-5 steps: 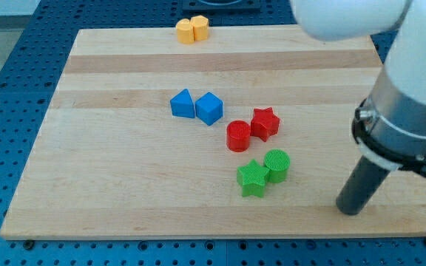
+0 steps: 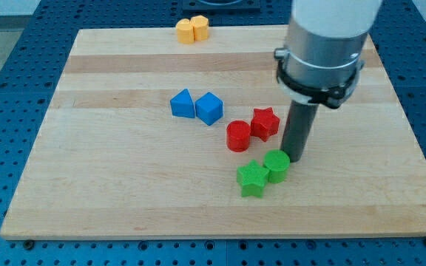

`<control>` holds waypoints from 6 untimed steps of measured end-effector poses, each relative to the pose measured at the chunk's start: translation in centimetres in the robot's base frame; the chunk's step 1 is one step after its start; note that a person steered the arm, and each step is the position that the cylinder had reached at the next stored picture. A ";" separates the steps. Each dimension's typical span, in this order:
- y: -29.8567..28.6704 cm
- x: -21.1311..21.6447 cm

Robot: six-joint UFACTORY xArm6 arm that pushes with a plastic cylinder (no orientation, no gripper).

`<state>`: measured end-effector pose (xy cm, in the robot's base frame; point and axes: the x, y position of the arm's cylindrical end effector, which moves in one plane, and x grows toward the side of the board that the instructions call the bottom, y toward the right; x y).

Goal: Push the green block to the bottom center

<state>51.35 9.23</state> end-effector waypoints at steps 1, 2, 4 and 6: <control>-0.2 1.4; -0.2 1.4; -0.9 2.6; -2.3 4.1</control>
